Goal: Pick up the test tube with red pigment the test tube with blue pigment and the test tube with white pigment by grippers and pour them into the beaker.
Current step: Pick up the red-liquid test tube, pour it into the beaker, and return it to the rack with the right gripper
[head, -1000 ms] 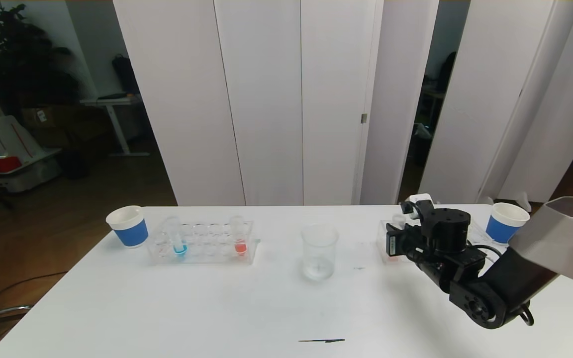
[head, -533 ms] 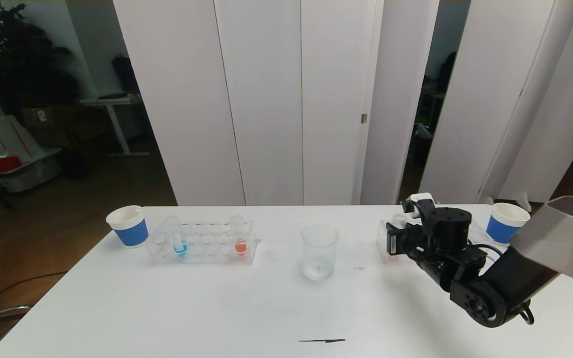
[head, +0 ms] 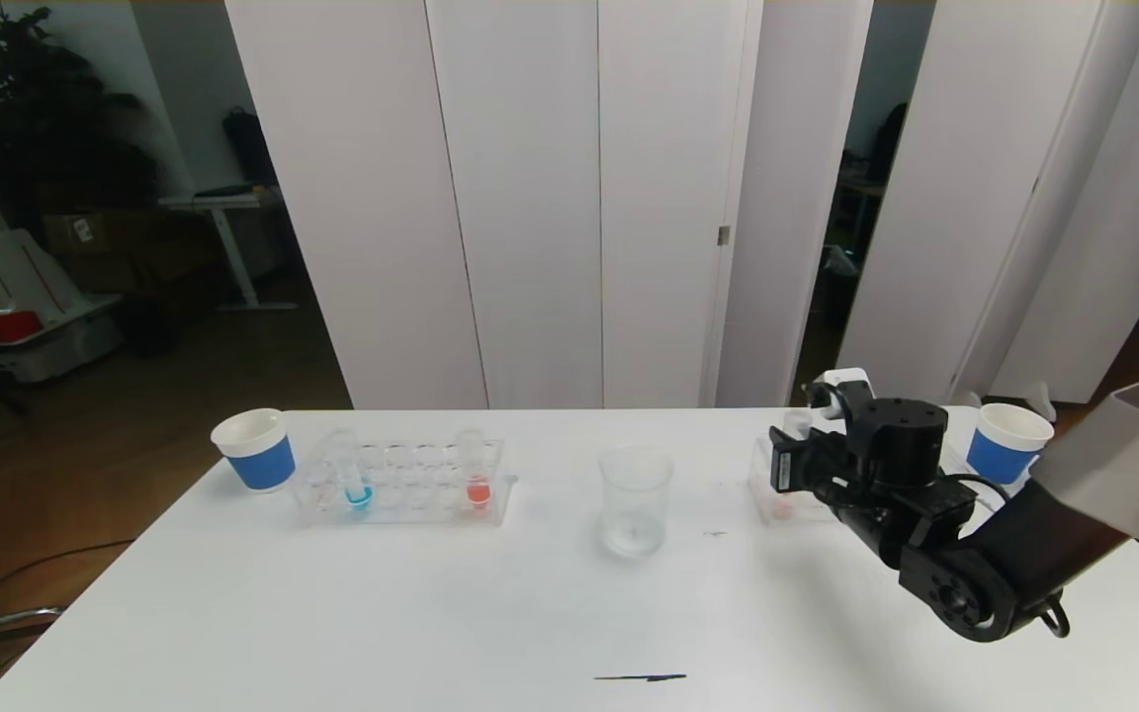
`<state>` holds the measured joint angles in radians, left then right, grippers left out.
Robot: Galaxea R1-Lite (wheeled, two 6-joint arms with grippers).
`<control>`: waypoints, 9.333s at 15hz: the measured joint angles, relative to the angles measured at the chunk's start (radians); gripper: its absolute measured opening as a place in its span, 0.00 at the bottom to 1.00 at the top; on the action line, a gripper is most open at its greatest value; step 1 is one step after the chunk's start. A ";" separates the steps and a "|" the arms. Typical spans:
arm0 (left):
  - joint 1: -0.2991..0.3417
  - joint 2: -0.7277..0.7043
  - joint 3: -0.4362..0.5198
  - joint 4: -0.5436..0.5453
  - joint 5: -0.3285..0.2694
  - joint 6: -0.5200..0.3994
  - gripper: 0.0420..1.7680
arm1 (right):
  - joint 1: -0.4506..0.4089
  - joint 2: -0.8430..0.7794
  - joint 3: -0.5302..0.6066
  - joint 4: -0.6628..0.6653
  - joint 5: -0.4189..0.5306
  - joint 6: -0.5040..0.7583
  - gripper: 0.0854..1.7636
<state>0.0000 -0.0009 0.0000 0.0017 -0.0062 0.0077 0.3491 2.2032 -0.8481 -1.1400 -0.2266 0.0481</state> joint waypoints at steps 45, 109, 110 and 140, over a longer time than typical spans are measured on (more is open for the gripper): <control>0.000 0.000 0.000 0.000 0.000 0.000 0.99 | 0.064 0.026 -0.320 -0.153 0.708 -0.642 0.29; 0.000 0.000 0.000 0.000 0.000 0.000 0.99 | 0.000 0.225 -0.638 0.003 0.987 -1.563 0.29; 0.000 0.000 0.000 0.000 0.000 0.000 0.99 | 0.000 0.227 -0.646 0.006 0.987 -1.579 0.29; 0.000 0.000 0.000 0.000 0.000 0.000 0.99 | 0.031 0.105 -0.623 0.016 0.269 -0.922 0.29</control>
<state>0.0000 -0.0013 0.0000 0.0013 -0.0062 0.0077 0.3804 2.3081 -1.4715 -1.1238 0.0423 -0.8736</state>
